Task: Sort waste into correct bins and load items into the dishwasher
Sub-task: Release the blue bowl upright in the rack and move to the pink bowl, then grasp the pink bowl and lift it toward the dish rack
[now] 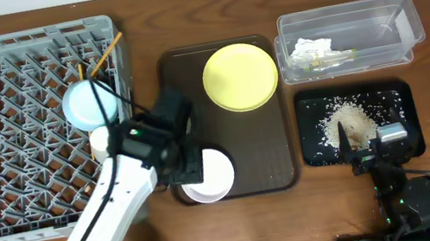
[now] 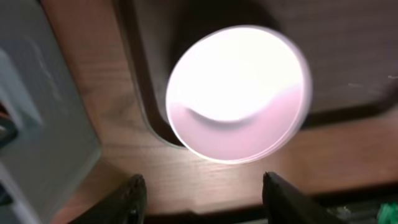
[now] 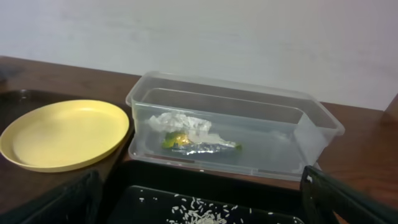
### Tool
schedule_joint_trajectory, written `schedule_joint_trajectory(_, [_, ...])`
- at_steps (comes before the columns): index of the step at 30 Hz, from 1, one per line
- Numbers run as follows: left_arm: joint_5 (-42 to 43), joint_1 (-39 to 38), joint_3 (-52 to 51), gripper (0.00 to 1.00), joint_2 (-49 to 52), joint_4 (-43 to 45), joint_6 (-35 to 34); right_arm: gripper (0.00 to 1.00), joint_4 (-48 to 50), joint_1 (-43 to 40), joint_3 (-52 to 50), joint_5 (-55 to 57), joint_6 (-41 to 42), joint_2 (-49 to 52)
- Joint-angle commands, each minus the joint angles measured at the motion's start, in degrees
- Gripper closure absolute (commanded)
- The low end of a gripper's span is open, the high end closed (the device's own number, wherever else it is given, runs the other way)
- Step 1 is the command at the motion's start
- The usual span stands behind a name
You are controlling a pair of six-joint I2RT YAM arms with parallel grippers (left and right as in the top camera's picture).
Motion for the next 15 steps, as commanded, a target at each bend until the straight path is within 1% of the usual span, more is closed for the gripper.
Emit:
schedule_joint_trajectory(1, [-1.07, 1.97, -4.79, 0.40, 1.55, 3.93, -2.49, 0.01, -0.07, -0.37, -0.17, 0.17, -0.39, -0.33])
schedule_joint_trajectory(4, [-0.55, 3.52, -8.11, 0.41, 3.13, 9.70, -2.43, 0.01, -0.07, -0.37, -0.17, 0.17, -0.39, -0.33])
schedule_joint_trajectory(6, [1.18, 3.69, -9.77, 0.49, 4.63, 12.96, -2.40, 0.01, -0.07, -0.37, -0.17, 0.17, -0.39, -0.33])
schedule_joint_trajectory(8, [3.37, 3.67, -11.08, 0.55, 6.67, 15.67, -2.01, 0.01, -0.07, -0.37, -0.17, 0.17, -0.39, -0.33])
schedule_joint_trajectory(10, [3.67, 3.67, -11.67, 0.59, 9.03, 16.65, -2.03, 0.01, -0.07, -0.37, -0.17, 0.17, -0.39, -0.33])
schedule_joint_trajectory(13, [3.93, 3.69, -11.67, 0.77, 12.02, 16.70, -2.03, 0.01, -0.07, -0.37, -0.15, 0.17, -0.39, -0.33])
schedule_joint_trajectory(14, [3.96, 3.69, -11.67, 0.86, 12.31, 16.61, -2.03, 0.01, -0.07, -0.37, -0.17, 0.17, -0.39, -0.33])
schedule_joint_trajectory(15, [4.15, 3.76, -11.54, 0.92, 12.28, 16.44, -2.05, 0.01, -0.07, -0.37, -0.17, 0.17, -0.39, -0.33])
